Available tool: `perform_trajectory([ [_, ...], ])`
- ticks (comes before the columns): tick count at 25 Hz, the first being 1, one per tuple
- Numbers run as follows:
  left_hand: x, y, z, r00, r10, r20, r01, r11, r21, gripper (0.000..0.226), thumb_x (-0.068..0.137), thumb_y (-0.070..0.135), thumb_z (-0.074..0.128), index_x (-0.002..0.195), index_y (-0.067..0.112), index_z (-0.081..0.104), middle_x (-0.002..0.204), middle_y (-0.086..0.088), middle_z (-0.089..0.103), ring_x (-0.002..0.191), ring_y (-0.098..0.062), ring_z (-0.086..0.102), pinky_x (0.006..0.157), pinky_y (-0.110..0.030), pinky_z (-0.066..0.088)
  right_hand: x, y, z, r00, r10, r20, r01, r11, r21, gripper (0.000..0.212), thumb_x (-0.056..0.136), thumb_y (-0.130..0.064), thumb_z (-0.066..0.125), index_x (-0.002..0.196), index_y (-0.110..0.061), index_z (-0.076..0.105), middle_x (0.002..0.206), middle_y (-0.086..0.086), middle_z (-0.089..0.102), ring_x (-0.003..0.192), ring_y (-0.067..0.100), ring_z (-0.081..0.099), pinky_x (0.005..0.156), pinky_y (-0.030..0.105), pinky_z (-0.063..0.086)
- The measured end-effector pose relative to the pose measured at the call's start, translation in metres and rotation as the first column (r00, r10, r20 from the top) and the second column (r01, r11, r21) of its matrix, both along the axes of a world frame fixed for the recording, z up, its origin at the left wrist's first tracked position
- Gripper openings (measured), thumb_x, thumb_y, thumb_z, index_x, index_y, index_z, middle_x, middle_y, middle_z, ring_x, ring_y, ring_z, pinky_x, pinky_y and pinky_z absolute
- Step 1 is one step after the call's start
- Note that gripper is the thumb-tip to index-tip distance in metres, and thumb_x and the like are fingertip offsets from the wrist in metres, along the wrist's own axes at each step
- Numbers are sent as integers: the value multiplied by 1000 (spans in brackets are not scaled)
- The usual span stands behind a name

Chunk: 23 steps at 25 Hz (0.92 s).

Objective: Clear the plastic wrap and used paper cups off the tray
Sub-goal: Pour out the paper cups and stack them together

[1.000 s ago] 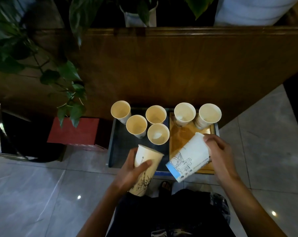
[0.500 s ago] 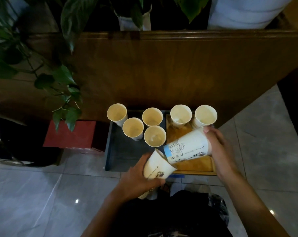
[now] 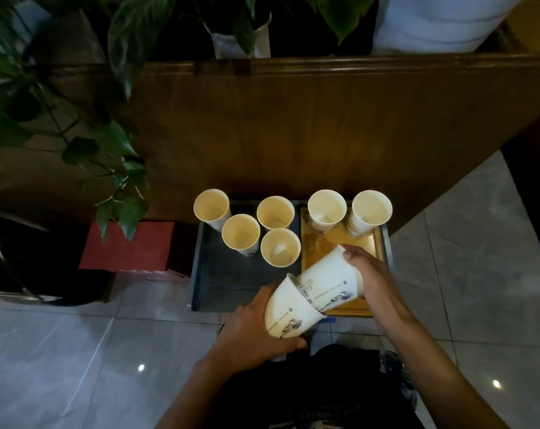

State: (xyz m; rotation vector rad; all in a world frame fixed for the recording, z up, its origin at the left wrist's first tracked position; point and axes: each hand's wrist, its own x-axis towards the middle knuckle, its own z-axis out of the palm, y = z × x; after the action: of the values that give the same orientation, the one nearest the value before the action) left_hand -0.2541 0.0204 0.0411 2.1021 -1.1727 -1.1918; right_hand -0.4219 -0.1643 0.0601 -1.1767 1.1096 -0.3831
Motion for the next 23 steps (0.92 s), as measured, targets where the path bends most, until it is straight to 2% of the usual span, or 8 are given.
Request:
perform_trajectory([
  [5, -3, 2, -2, 998, 4, 61, -4, 1000, -7, 97, 52, 88, 71, 132, 60, 23, 118, 29, 52, 106, -4, 56, 83, -31, 60, 4, 4, 9, 995, 94, 22, -95, 995, 20, 49, 62, -70, 67, 94, -33, 77, 86, -3, 77, 80, 9, 71, 73, 32, 47],
  [8, -5, 3, -1, 998, 5, 62, -4, 1000, -27, 95, 52, 88, 70, 130, 60, 25, 113, 32, 53, 102, -2, 57, 79, -27, 60, 9, 10, 13, 993, 102, 60, -106, 993, 50, 52, 62, -65, 70, 93, -24, 77, 82, -3, 75, 79, 10, 69, 73, 30, 46],
  [12, -6, 3, 3, 999, 9, 36, -8, 999, -42, 93, 54, 84, 73, 131, 58, 27, 114, 29, 55, 102, -1, 58, 78, -26, 60, 16, 22, 15, 987, 140, 77, -145, 987, 71, 31, 73, -52, 71, 89, -26, 78, 82, -7, 76, 76, 2, 68, 71, 25, 47],
  [14, -7, 2, 3, 999, 21, 28, -19, 998, -53, 91, 55, 82, 75, 130, 56, 30, 113, 28, 57, 101, 0, 59, 79, -27, 60, 20, 27, 12, 989, 141, 50, -143, 988, 61, 31, 75, -50, 70, 90, -24, 78, 83, -7, 77, 75, 1, 68, 71, 24, 47],
  [19, -11, 3, 1, 999, 39, 21, -37, 997, -63, 87, 57, 78, 77, 129, 53, 34, 113, 25, 59, 100, -3, 60, 80, -31, 60, 24, 35, 5, 986, 163, -24, -162, 986, 24, 40, 73, -57, 71, 90, -22, 77, 90, 0, 78, 81, 7, 68, 77, 31, 48],
  [23, -12, 3, 0, 997, 72, 32, -68, 992, -106, 83, 56, 76, 78, 125, 55, 37, 106, 23, 63, 94, 0, 62, 75, -32, 59, 27, 38, 5, 982, 181, -58, -180, 984, 15, 47, 66, -67, 69, 89, -27, 77, 90, -3, 77, 88, 17, 71, 77, 32, 48],
])
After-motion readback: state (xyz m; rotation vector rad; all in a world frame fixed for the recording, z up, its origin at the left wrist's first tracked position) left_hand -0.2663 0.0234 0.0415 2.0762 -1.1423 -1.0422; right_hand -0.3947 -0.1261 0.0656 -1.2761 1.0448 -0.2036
